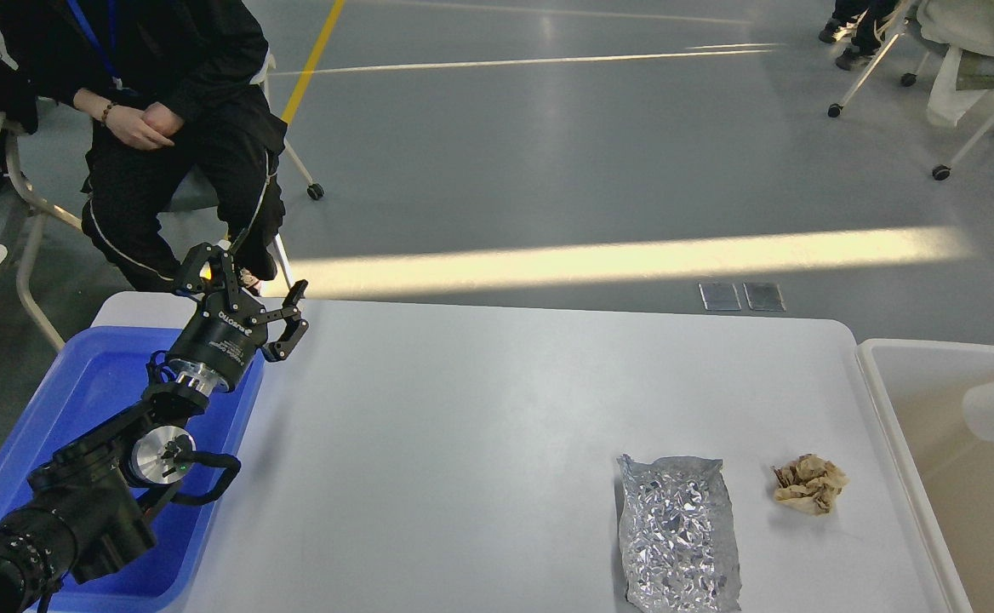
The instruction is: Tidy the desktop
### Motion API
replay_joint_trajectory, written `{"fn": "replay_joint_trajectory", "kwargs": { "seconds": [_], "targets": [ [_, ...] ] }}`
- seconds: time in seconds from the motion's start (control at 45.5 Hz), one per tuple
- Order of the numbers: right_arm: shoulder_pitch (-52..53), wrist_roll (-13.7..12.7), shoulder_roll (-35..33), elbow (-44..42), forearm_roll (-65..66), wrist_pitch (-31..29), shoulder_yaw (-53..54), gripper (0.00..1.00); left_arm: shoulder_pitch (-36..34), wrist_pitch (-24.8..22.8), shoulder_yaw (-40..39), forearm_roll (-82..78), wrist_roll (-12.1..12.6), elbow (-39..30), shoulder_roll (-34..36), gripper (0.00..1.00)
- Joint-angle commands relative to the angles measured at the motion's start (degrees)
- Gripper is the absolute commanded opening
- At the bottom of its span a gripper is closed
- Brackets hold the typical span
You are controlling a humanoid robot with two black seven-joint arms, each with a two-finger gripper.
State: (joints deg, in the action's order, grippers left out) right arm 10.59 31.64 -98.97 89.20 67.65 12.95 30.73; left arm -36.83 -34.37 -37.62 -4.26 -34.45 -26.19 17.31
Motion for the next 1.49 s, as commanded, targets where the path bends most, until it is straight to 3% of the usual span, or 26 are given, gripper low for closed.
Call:
{"fn": "replay_joint_trajectory", "kwargs": {
  "seconds": [0.0, 0.549, 0.747, 1.099, 1.319, 1.473],
  "targets": [
    [0.05, -0.08, 3.95, -7.01, -16.04, 0.41, -2.34, 0.0, 0.0, 0.0, 0.0, 0.04, -0.01, 0.0, 0.0, 1.0],
    [0.13, -0.79, 18.11, -19.5, -44.97, -0.11, -7.26, 0.0, 0.0, 0.0, 0.0, 0.04, -0.01, 0.0, 0.0, 1.0],
    [0.31, -1.4, 22.59, -23.45, -49.81, -0.2, -7.0, 0.0, 0.0, 0.0, 0.0, -0.05, -0.01, 0.0, 0.0, 1.0],
    [0.49, -6.5, 34.54, -34.0, -57.1, -0.73, -6.56, 0.0, 0.0, 0.0, 0.0, 0.04, -0.01, 0.0, 0.0, 1.0],
    [4.79, -12.65, 44.21, -44.98, -58.51, -1.08, -6.65, 0.0, 0.0, 0.0, 0.0, 0.04, -0.01, 0.0, 0.0, 1.0],
    [7.34, -14.67, 47.28, -48.32, -58.43, -3.01, -7.18, 0.0, 0.0, 0.0, 0.0, 0.04, -0.01, 0.0, 0.0, 1.0]
  ]
}}
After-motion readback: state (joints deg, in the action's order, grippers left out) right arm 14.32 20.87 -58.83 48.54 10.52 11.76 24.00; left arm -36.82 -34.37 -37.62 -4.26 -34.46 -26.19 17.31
